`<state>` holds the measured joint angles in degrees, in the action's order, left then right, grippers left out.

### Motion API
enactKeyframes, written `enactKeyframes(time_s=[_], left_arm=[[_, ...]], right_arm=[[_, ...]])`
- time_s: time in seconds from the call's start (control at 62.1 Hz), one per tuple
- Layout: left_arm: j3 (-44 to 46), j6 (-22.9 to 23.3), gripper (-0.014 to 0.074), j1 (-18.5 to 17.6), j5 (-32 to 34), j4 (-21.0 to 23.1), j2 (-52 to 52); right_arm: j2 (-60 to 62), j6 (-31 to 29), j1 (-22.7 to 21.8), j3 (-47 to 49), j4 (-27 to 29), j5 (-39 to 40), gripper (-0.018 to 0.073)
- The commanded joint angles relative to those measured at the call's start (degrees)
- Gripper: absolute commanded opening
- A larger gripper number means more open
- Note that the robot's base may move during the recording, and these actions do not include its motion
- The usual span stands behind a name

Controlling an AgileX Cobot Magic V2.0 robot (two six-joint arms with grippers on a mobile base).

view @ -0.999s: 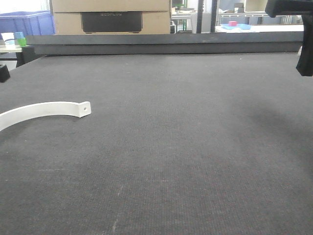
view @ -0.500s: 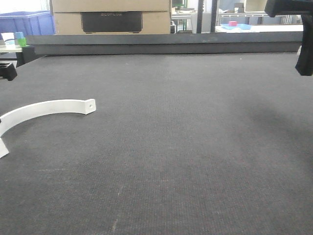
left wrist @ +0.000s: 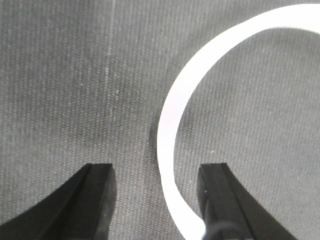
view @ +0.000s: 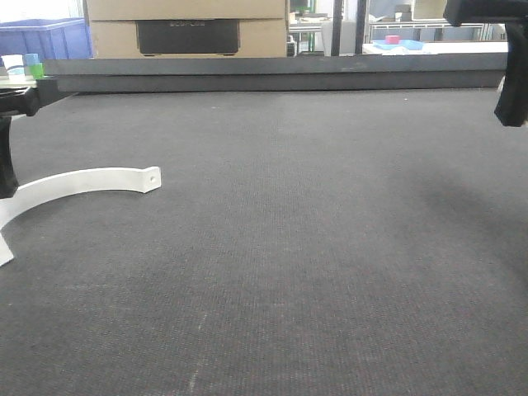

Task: Grab PVC pipe and place in blue bin
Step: 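Close left gripper on the white arc, right gripper on the ring piece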

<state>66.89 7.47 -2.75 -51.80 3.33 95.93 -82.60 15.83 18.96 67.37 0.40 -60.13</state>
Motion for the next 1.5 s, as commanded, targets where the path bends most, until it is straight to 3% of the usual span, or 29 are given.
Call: enactKeyframes(time_s=[0.0,0.451,0.87,0.983,1.112,1.483], left_arm=[[0.48,0.02,0.0285,0.18,0.93,0.01,0.18],[3.1,-1.52,0.0283,-0.05,-1.62,-0.22,6.13],[3.1,-1.9,0.0214,-0.89,-3.64,-1.01,7.29],[3.1,-1.9,0.0113,-0.89,-4.58,-1.01,7.29],[3.1,-1.9,-0.0114,-0.89,-5.04,-1.01,7.29],[3.1,-1.9,-0.0111,-0.89,-8.05,-0.49,3.08]], right_arm=[[0.4,-0.5,0.15,-0.01,-0.4,0.9,-0.0167],[0.4,-0.5,0.15,-0.01,0.36,1.66,-0.0167],[0.4,-0.5,0.15,-0.01,0.36,1.66,-0.0167],[0.4,-0.5,0.15,-0.01,0.36,1.66,-0.0167],[0.4,-0.5,0.15,-0.01,0.36,2.4,-0.0167],[-1.33,-0.5,0.15,-0.11,0.36,4.02,-0.0167]])
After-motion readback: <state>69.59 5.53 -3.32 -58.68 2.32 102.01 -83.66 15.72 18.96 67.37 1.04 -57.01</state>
